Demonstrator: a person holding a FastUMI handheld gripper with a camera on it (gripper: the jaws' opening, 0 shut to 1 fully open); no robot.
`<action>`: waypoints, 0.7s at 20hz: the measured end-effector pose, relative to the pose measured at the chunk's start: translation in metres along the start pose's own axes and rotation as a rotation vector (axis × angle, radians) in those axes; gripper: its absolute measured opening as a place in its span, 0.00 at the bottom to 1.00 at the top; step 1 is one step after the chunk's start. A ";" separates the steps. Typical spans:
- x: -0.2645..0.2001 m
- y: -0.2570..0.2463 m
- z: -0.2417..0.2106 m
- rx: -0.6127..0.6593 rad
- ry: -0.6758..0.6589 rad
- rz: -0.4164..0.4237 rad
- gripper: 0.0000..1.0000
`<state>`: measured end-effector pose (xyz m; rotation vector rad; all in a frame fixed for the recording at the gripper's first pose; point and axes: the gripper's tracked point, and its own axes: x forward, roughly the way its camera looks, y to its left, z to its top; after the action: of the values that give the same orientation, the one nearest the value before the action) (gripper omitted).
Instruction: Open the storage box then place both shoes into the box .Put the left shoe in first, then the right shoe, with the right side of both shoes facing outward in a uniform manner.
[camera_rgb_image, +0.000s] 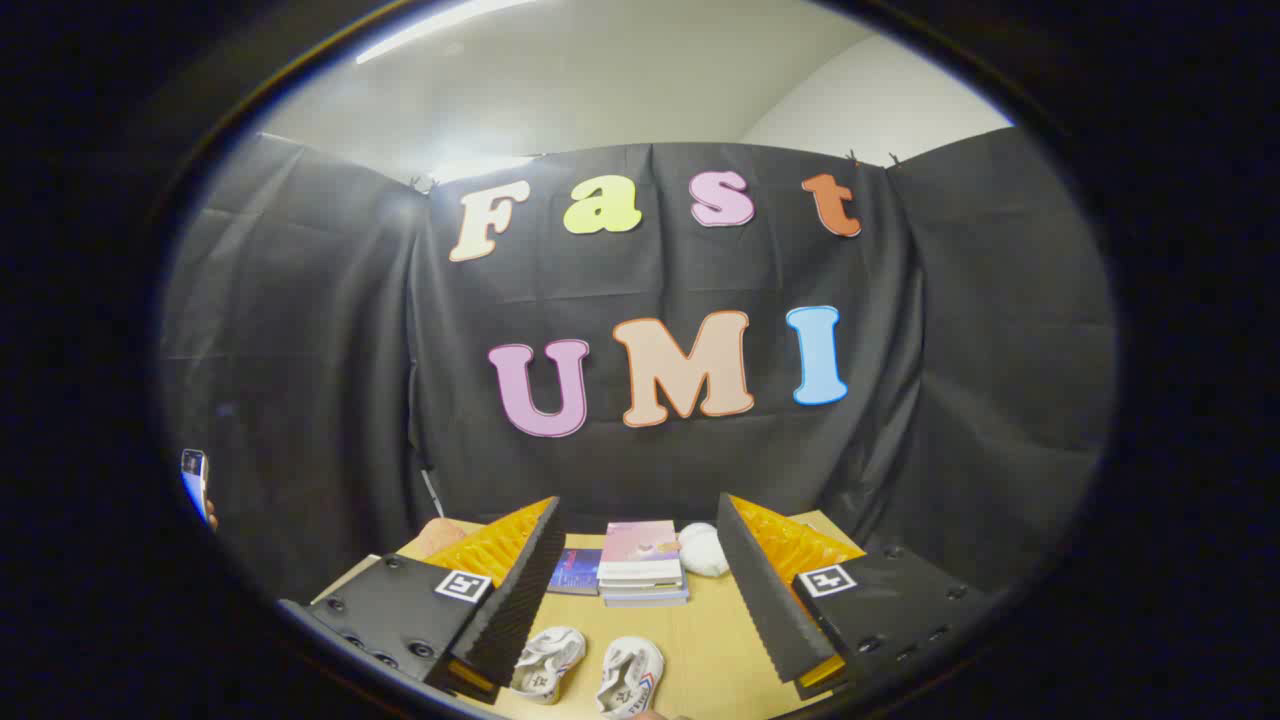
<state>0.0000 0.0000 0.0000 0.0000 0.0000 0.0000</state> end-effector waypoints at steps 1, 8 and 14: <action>0.001 0.001 -0.002 0.000 0.004 0.001 0.96; 0.004 0.012 -0.023 0.032 0.032 0.016 0.96; 0.008 0.025 -0.040 0.034 0.048 0.017 0.96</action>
<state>0.0076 0.0245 -0.0403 0.0343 0.0482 0.0171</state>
